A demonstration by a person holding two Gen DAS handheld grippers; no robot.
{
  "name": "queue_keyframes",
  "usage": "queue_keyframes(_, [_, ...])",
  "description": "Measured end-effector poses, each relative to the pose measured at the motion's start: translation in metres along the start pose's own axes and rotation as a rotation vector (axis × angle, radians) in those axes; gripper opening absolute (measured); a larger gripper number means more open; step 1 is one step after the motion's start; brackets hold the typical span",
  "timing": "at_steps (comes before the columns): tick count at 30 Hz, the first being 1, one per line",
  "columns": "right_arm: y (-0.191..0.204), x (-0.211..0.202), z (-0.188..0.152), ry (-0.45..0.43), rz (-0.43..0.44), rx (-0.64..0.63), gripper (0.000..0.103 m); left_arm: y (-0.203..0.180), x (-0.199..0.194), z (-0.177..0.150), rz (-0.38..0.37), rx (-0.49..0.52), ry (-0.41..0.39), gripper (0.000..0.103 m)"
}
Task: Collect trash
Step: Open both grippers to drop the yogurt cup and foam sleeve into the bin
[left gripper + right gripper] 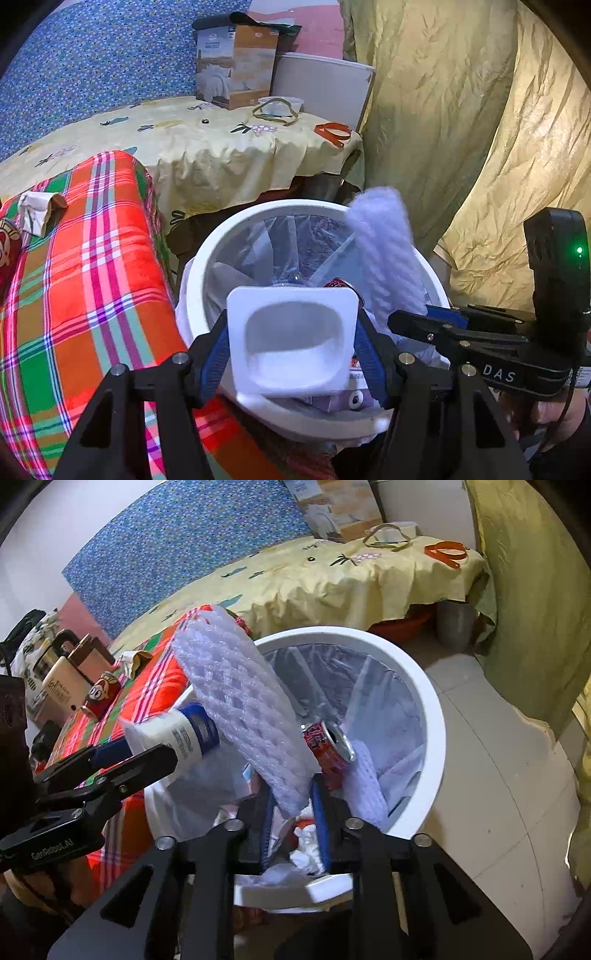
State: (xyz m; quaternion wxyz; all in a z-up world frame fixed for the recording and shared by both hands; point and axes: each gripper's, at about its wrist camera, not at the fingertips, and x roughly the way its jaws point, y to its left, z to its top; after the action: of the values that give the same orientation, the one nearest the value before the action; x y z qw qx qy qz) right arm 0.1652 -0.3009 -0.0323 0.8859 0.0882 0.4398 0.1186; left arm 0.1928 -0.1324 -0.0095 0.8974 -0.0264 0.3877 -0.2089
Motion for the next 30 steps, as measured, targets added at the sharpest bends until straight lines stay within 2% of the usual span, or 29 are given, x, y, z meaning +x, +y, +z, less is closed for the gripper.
queue_keyframes(2, [0.000, -0.001, 0.000, -0.005, -0.002, 0.002, 0.045, -0.001, 0.001, 0.000, 0.006, 0.006, -0.001, 0.065])
queue_keyframes(3, [0.000, -0.001, 0.000, -0.004, -0.003, 0.001, 0.046, -0.002, 0.000, -0.001, 0.006, 0.006, -0.002, 0.065])
queue_keyframes(14, [0.007, -0.011, 0.001, -0.028, -0.002, -0.020, 0.046, 0.009, -0.022, -0.004, 0.022, -0.037, -0.037, 0.065])
queue_keyframes(30, [0.050, -0.036, -0.006, -0.085, 0.075, -0.115, 0.046, 0.020, -0.077, -0.023, 0.087, -0.076, -0.109, 0.065])
